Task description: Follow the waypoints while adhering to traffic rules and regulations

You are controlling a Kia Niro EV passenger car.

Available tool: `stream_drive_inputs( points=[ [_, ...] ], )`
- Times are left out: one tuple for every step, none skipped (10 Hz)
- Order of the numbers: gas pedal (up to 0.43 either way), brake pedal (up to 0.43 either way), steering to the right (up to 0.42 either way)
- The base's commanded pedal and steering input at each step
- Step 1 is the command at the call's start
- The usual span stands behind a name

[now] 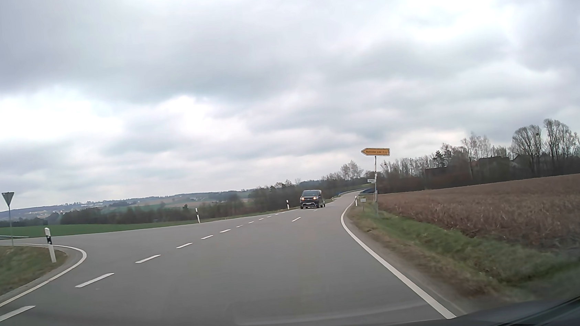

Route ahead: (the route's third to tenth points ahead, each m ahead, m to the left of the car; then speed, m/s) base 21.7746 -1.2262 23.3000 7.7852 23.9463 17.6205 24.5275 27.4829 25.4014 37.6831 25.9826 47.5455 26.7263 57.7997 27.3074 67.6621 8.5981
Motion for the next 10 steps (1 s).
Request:
stream_drive_inputs(
  points=[
    [0.000, 0.274, 0.028],
    [0.000, 0.274, 0.026],
    [0.000, 0.280, 0.025],
    [0.000, 0.280, 0.024],
    [0.000, 0.280, 0.020],
    [0.000, 0.280, 0.017],
    [0.000, 0.287, 0.014],
    [0.000, 0.287, 0.014],
    [0.000, 0.293, 0.013],
    [0.000, 0.299, 0.013]
  ],
)
